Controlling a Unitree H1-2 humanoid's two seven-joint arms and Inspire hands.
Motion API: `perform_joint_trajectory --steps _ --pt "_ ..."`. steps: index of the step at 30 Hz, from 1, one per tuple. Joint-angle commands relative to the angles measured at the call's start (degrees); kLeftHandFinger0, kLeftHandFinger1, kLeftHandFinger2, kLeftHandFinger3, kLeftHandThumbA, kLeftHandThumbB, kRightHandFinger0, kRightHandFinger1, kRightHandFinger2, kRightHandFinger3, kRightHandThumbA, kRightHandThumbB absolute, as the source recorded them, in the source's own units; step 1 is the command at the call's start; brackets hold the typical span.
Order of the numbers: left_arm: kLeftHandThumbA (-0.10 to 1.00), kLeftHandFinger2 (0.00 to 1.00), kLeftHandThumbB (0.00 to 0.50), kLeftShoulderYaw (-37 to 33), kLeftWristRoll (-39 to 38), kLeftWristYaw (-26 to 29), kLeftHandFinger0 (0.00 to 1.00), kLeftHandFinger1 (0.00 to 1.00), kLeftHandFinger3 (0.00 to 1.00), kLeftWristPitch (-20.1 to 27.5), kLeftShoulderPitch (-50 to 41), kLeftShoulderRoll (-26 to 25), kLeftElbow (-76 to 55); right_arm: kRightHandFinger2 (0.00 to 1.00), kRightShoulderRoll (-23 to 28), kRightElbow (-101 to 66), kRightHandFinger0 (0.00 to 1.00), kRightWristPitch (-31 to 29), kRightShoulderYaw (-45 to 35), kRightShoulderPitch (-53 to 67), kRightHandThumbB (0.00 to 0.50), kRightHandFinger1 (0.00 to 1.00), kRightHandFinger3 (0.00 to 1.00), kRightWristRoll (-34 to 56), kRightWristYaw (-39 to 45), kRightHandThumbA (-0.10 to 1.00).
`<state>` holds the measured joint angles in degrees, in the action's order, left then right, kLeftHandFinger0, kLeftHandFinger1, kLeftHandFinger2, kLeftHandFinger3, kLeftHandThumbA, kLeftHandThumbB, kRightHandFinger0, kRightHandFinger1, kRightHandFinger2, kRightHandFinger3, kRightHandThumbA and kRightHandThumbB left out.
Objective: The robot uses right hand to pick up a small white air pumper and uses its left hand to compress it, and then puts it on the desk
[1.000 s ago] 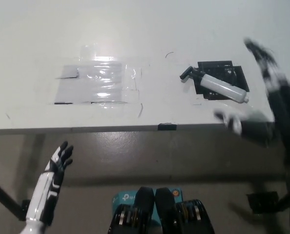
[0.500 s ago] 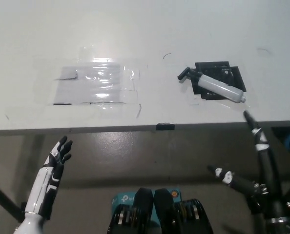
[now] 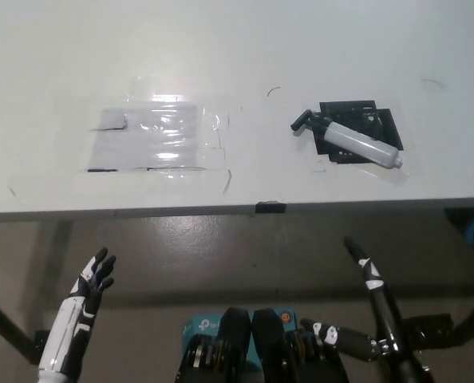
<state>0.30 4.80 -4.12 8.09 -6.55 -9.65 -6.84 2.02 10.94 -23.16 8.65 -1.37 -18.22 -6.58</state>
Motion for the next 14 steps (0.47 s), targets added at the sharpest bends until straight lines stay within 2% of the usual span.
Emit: perform_joint_trajectory --steps 1,2,5,10,14 --pt "1.00 1.00 0.062 0.36 -0.40 -0.16 1.00 1.00 1.00 2.11 0.45 -0.83 0.19 1.00 -0.31 -0.15 1.00 -3.76 0.79 -1.05 0.278 1.00 1.00 0.08 -3.06 0.97" --pt "1.00 1.00 0.053 0.10 -0.34 -0.15 1.00 1.00 1.00 1.94 0.39 -0.51 0.28 1.00 -0.21 -0.30 1.00 -3.76 0.77 -0.94 0.273 1.00 1.00 0.08 -3.06 0.96" --pt "1.00 1.00 0.069 0.09 0.77 0.61 1.00 1.00 1.00 1.39 1.47 -0.16 0.89 1.00 -0.20 0.72 1.00 -3.76 0.72 -1.94 0.279 1.00 1.00 0.29 -3.21 0.95" --pt "1.00 1.00 0.069 0.11 2.99 1.93 1.00 1.00 1.00 1.60 1.39 0.30 1.51 1.00 -0.68 1.26 1.00 -3.76 0.69 -1.57 0.288 1.00 1.00 1.14 -3.11 0.95" --pt "1.00 1.00 0.068 0.01 4.24 2.57 1.00 1.00 1.00 2.51 1.51 0.18 2.49 1.00 -0.36 1.92 1.00 -3.76 1.25 -1.80 0.268 1.00 1.00 1.75 -3.51 0.93"
